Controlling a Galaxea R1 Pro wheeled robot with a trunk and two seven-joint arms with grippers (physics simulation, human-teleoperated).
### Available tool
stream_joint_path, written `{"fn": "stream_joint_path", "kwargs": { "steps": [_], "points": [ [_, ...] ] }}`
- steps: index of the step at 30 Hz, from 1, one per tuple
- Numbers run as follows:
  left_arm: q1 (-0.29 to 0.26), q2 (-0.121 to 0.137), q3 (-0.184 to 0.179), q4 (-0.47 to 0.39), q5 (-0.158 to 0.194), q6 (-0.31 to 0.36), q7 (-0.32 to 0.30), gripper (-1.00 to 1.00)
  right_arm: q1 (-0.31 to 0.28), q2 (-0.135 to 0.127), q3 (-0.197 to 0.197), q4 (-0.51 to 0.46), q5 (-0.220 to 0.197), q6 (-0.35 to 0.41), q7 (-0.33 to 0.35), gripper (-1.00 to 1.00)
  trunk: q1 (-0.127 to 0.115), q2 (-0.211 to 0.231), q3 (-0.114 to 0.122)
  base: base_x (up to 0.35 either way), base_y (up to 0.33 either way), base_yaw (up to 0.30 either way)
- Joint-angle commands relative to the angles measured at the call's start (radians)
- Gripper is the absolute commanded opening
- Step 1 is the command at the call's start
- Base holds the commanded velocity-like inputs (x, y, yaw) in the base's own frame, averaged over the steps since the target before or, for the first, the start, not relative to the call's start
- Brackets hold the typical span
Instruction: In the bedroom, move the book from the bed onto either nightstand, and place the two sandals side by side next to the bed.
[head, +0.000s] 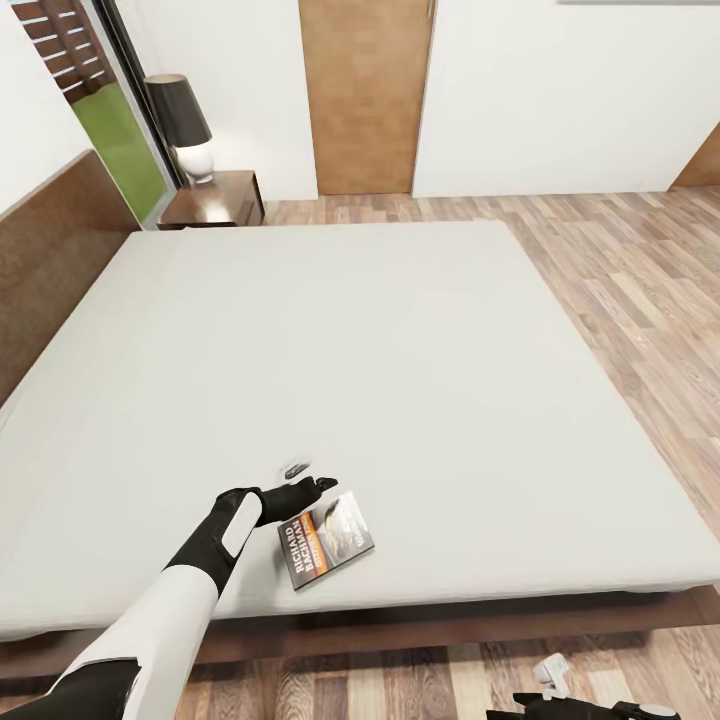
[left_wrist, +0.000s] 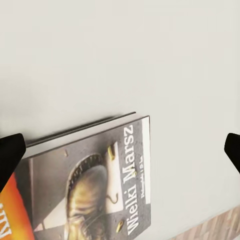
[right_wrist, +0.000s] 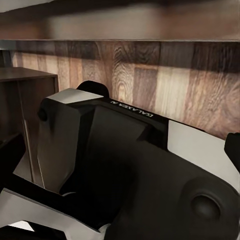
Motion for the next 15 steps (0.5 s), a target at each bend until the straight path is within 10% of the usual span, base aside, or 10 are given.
{"fn": "stream_joint_path", "kwargs": {
  "steps": [1,15],
  "points": [
    [0.000,-0.001,0.007,-0.001,0.002,0.009,-0.002,1.00,-0.001,0.001,-0.008,-0.001,0.006,0.011,0.007,1.00,0.000,0.000,-0.001,0.000,0.000,0.000],
    [0.000,-0.001,0.007,-0.001,0.002,0.009,-0.002,1.00,-0.001,0.002,-0.009,-0.001,0.006,0.011,0.006,1.00,0.038,-0.070,-0.032,0.000,0.000,0.000]
  ]
}}
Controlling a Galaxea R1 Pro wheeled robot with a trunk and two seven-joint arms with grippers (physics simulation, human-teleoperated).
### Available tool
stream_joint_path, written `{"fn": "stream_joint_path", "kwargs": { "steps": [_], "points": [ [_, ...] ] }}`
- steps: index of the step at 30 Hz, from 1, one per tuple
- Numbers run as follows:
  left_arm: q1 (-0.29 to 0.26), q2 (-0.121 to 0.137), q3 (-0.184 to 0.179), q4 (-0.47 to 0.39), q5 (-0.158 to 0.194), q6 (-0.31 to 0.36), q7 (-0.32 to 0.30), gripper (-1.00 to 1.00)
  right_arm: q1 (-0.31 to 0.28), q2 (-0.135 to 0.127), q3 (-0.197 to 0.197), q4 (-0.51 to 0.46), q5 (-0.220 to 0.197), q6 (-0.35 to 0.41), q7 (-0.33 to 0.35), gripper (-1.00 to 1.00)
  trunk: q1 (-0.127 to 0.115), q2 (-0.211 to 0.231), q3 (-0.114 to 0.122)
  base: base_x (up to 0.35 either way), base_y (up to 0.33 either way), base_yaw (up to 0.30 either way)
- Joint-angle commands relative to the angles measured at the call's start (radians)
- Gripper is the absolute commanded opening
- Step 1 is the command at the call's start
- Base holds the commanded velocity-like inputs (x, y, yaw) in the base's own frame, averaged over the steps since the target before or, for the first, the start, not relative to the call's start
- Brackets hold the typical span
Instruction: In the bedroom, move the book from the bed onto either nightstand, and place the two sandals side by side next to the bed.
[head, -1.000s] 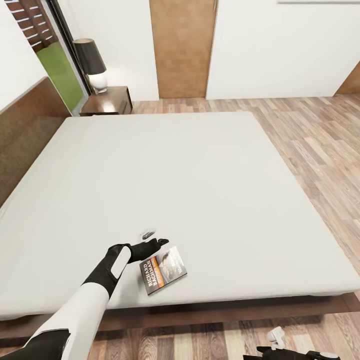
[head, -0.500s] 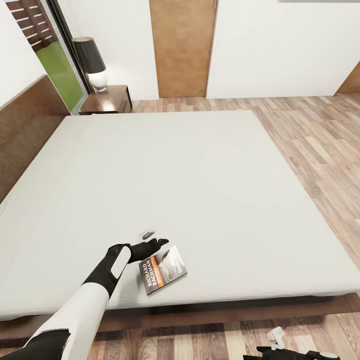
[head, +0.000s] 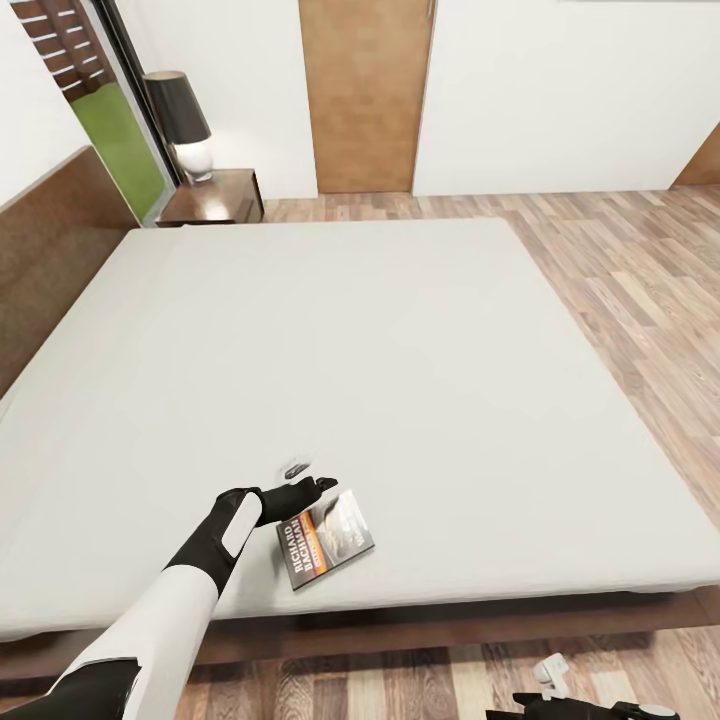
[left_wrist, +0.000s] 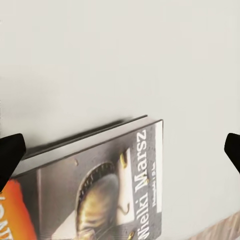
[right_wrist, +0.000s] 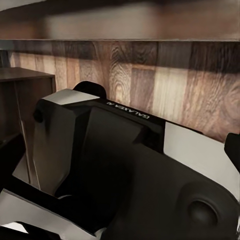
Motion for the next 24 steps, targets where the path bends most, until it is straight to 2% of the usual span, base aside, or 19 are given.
{"fn": "stream_joint_path", "kwargs": {
  "steps": [1,3,8,15,24],
  "points": [
    [0.000,-0.001,0.007,-0.001,0.002,0.009,-0.002,1.00,-0.001,0.001,-0.008,-0.001,0.005,0.011,0.007,1.00,0.004,-0.008,-0.004,0.000,0.000,0.000],
    [0.000,-0.001,0.007,-0.001,0.002,0.009,-0.002,1.00,-0.001,0.001,-0.008,-0.001,0.005,0.011,0.007,1.00,0.012,-0.022,-0.010,0.000,0.000,0.000],
    [0.000,-0.001,0.007,-0.001,0.002,0.008,-0.002,1.00,0.000,0.001,-0.008,-0.001,0.006,0.011,0.007,1.00,0.012,-0.022,-0.010,0.000,0.000,0.000],
    [0.000,-0.001,0.007,-0.001,0.002,0.009,-0.002,1.00,0.000,0.001,-0.008,-0.001,0.006,0.011,0.007,1.00,0.038,-0.071,-0.032,0.000,0.000,0.000],
    [0.000,-0.001,0.007,-0.001,0.002,0.009,-0.002,1.00,-0.001,0.002,-0.008,-0.001,0.006,0.011,0.007,1.00,0.038,-0.071,-0.032,0.000,0.000,0.000]
  ]
}}
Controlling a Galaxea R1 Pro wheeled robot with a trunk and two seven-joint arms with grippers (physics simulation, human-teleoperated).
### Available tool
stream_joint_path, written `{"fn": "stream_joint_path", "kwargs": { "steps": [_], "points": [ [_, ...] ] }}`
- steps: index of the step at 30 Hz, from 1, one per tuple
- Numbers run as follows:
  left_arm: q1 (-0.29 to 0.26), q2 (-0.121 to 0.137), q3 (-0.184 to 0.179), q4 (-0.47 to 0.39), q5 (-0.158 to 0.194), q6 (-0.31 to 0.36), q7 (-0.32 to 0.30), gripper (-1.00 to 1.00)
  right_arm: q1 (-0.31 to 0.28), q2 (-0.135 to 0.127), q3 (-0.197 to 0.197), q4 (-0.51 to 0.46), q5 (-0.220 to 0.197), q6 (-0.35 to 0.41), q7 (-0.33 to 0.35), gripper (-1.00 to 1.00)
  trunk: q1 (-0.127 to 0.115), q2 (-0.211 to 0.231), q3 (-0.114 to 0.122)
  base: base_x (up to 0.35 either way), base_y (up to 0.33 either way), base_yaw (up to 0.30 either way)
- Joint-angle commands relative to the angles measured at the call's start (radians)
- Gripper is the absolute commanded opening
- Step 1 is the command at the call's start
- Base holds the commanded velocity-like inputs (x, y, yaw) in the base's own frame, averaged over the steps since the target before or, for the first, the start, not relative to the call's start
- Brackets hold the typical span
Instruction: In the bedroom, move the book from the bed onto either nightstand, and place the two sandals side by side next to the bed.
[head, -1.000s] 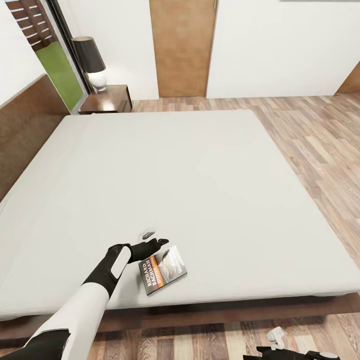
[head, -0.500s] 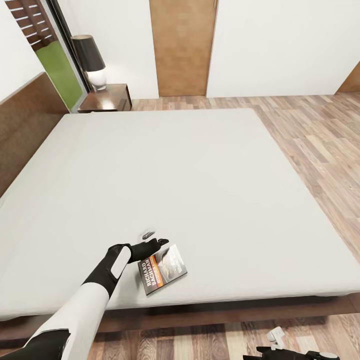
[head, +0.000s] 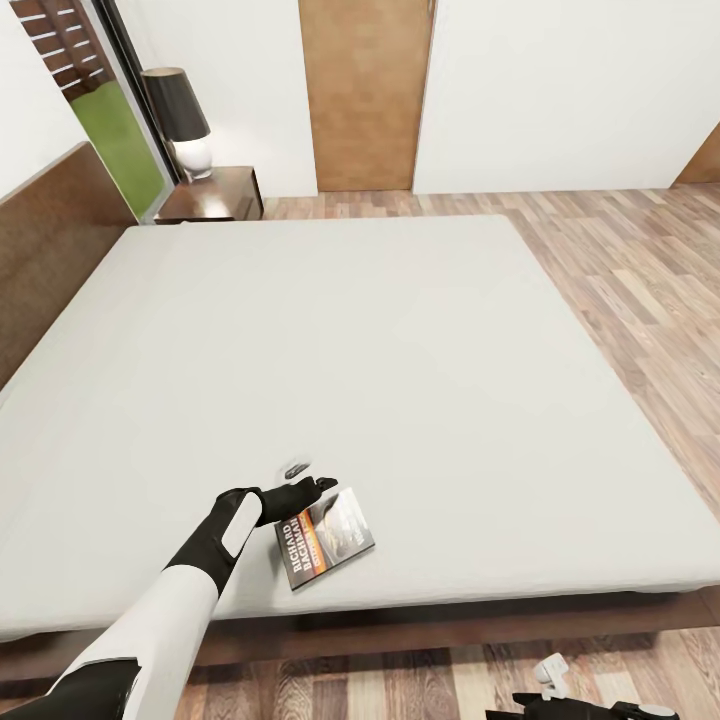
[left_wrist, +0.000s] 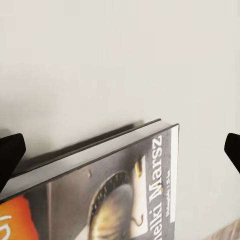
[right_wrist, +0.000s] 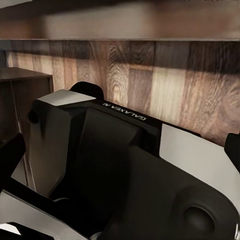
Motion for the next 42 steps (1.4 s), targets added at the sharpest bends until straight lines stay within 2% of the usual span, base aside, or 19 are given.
{"fn": "stream_joint_path", "kwargs": {
  "steps": [1,7,30,42],
  "points": [
    [0.000,-0.001,0.007,-0.001,0.002,0.008,-0.002,1.00,-0.001,0.001,-0.008,-0.001,0.006,0.011,0.007,1.00,0.000,0.000,-0.001,0.000,0.000,0.000],
    [0.000,-0.001,0.007,-0.001,0.002,0.009,-0.002,1.00,0.000,0.002,-0.008,-0.001,0.006,0.011,0.007,1.00,0.023,-0.042,-0.019,0.000,0.000,0.000],
    [0.000,0.000,0.008,-0.001,0.006,0.009,-0.004,1.00,0.000,0.002,-0.008,-0.001,0.006,0.011,0.006,1.00,0.023,-0.042,-0.019,0.000,0.000,0.000],
    [0.000,0.000,0.008,-0.001,0.006,0.009,-0.004,1.00,-0.001,0.003,-0.008,-0.001,0.006,0.011,0.006,1.00,0.023,-0.042,-0.019,-0.084,0.000,0.000]
  ]
}}
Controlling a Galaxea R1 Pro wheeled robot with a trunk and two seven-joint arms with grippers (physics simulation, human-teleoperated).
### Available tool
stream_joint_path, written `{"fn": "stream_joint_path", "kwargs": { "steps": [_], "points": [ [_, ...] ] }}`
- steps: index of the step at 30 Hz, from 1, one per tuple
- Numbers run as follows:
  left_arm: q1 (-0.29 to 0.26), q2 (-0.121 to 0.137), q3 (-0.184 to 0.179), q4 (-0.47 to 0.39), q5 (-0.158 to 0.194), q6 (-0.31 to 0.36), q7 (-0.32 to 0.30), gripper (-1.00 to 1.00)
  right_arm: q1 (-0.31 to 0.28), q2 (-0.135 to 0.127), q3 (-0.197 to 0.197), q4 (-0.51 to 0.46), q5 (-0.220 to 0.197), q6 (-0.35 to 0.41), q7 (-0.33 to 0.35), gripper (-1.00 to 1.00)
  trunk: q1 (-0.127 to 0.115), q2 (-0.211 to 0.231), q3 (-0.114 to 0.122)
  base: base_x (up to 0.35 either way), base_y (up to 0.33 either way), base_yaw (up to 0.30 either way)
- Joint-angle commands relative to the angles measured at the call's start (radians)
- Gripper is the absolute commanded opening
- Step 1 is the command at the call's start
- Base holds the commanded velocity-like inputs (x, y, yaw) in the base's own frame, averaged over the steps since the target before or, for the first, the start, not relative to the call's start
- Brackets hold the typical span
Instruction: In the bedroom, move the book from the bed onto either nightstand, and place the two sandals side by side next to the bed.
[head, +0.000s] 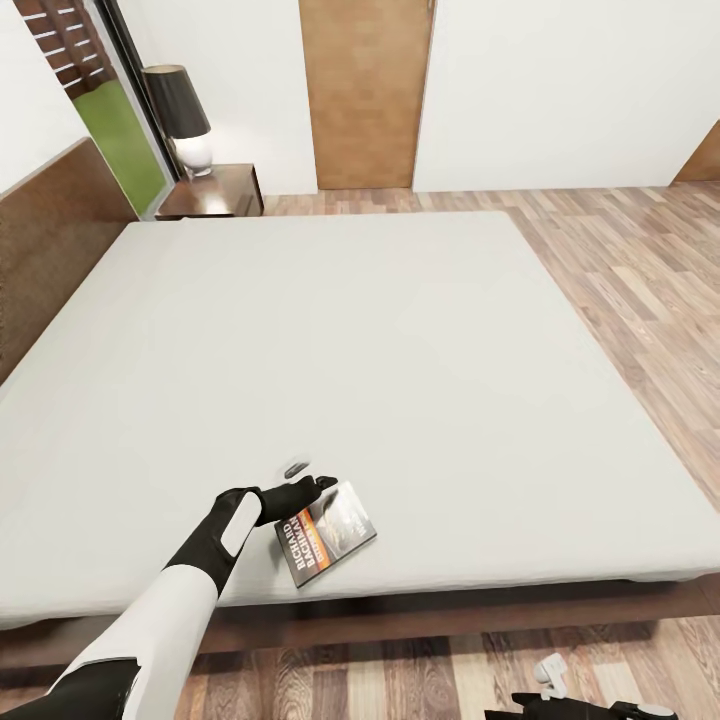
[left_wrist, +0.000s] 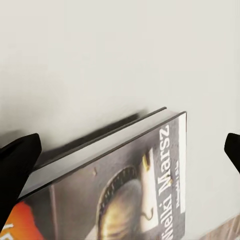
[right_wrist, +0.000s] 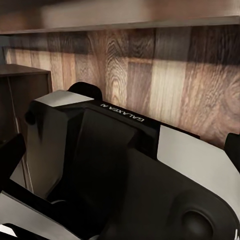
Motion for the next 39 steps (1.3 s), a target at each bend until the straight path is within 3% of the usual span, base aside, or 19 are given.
{"fn": "stream_joint_path", "kwargs": {
  "steps": [1,39],
  "points": [
    [0.000,-0.001,0.006,0.000,-0.008,0.008,0.001,1.00,0.000,0.001,-0.008,-0.001,0.006,0.011,0.007,1.00,0.000,0.000,-0.001,-0.005,0.000,0.000],
    [0.000,-0.001,0.006,0.000,-0.008,0.008,0.001,1.00,0.000,0.001,-0.009,-0.001,0.006,0.011,0.007,1.00,-0.011,0.021,0.009,0.000,0.000,0.000]
  ]
}}
